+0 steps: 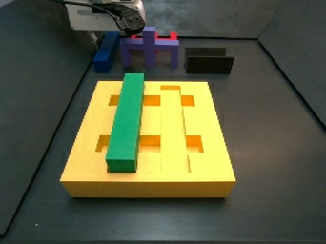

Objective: Pick up the blue object. Move up. Move to above the board. Insert the blue object.
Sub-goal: Pick up the blue object.

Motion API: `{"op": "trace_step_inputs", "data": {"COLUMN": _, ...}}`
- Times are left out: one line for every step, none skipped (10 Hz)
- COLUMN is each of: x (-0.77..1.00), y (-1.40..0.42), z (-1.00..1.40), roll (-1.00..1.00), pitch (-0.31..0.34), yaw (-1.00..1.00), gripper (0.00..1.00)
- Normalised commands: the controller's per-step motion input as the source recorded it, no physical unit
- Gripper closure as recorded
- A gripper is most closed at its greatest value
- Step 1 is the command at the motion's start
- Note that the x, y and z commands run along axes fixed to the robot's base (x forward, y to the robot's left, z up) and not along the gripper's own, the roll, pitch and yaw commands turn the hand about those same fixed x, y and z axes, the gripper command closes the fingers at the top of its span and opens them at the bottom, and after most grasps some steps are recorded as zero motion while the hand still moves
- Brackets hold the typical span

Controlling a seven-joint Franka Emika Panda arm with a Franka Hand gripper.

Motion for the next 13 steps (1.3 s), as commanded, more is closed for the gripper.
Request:
{"op": "trace_step_inputs", "data": {"x": 0.00, "y": 0.02, "z": 0.05, "roll": -0.06, "pitch": 0.000, "yaw": 0.00, "gripper": 0.00}}
{"op": "trace_step_inputs", "data": {"x": -0.06, "y": 0.03, "z": 0.00, "roll": -0.06, "pitch": -0.061, "yaw": 0.00, "gripper": 0.00}}
{"op": "trace_step_inputs", "data": {"x": -0.10, "y": 0.04, "z": 0.00, "roll": -0.05, "pitch": -0.073, "yaw": 0.00, "gripper": 0.00}}
{"op": "trace_step_inputs", "data": {"x": -0.08, "y": 0.03, "z": 0.00, "roll": -0.07, "pitch": -0.079, "yaw": 0.00, "gripper": 0.00}}
{"op": "trace_step_inputs", "data": {"x": -0.05, "y": 0.00, "z": 0.00, "roll": -0.02, "pitch": -0.050, "yaw": 0.00, "gripper": 0.00}}
{"op": "trace_step_inputs", "data": {"x": 0.00, "y": 0.00, "z": 0.00, "roll": 0.00, "pitch": 0.000, "yaw": 0.00, "gripper": 0.00}}
{"op": "trace_step_inputs", "data": {"x": 0.00, "y": 0.00, "z": 0.00, "roll": 0.00, "pitch": 0.000, "yaw": 0.00, "gripper": 1.00}}
{"op": "trace_step_inputs", "data": {"x": 0.00, "y": 0.00, "z": 0.00, "roll": 0.00, "pitch": 0.000, "yaw": 0.00, "gripper": 1.00}}
{"op": "trace_step_inputs", "data": {"x": 0.00, "y": 0.00, "z": 0.00, "roll": 0.00, "pitch": 0.000, "yaw": 0.00, "gripper": 1.00}}
{"op": "trace_step_inputs", "data": {"x": 0.00, "y": 0.00, "z": 0.00, "roll": 0.00, "pitch": 0.000, "yaw": 0.00, "gripper": 1.00}}
{"op": "trace_step_inputs", "data": {"x": 0.00, "y": 0.00, "z": 0.00, "roll": 0.00, "pitch": 0.000, "yaw": 0.00, "gripper": 1.00}}
{"op": "trace_step_inputs", "data": {"x": 0.00, "y": 0.00, "z": 0.00, "roll": 0.00, "pitch": 0.000, "yaw": 0.00, "gripper": 1.00}}
{"op": "trace_step_inputs", "data": {"x": 0.00, "y": 0.00, "z": 0.00, "roll": 0.00, "pitch": 0.000, "yaw": 0.00, "gripper": 1.00}}
